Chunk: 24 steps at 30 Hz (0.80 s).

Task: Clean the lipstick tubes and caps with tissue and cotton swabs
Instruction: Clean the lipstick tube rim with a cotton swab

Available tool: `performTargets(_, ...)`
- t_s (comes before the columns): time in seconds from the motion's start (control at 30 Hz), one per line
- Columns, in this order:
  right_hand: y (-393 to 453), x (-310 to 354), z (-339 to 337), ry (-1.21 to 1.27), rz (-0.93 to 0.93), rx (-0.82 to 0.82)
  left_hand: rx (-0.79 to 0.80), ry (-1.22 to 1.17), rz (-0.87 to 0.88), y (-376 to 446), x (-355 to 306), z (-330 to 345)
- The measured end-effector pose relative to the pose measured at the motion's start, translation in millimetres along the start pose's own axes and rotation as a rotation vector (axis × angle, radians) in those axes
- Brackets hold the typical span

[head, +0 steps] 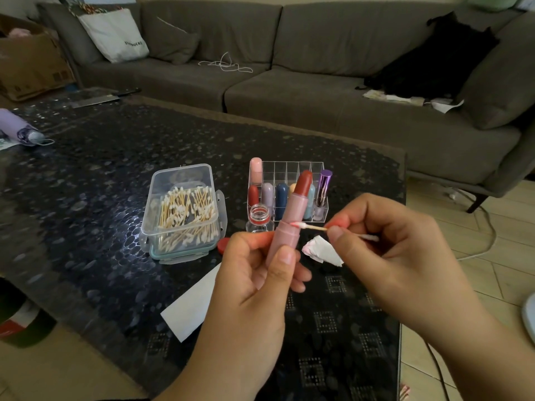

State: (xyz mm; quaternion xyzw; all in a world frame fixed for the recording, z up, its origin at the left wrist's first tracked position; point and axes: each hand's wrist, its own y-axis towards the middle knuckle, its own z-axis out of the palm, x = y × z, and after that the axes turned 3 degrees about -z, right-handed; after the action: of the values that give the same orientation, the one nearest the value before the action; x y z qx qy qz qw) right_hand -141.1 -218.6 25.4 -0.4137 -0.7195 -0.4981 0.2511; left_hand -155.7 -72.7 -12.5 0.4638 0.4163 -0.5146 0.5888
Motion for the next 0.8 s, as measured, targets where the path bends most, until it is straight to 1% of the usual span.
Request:
performTargets(0.17,-0.4,1.8,2.6,0.008,-0.004,0.02,0.05,-0.036,-0.007,-1.2,-1.2,0.7)
performTargets(0.4,3.7,-0.1,-1.9,0.088,0.067,0.008,0.016,-0.16,-0.071,0.2,-4.3,3.4)
performTargets(0.57,3.0,1.3,1.7,0.066,0.011,0.035,0.067,-0.18,-0.093,-2.5,-6.0,4.7)
performTargets(0.67,4.4,1.4,0.1,0.068,0.03,0.028,0.066,-0.268,-0.131,-3.5,-7.2,5.8)
performTargets(0.8,6.4,-0.6,-5.0,0.14,0.08,0.008,0.101,-0.36,-0.188,-2.3,-11.2,5.6)
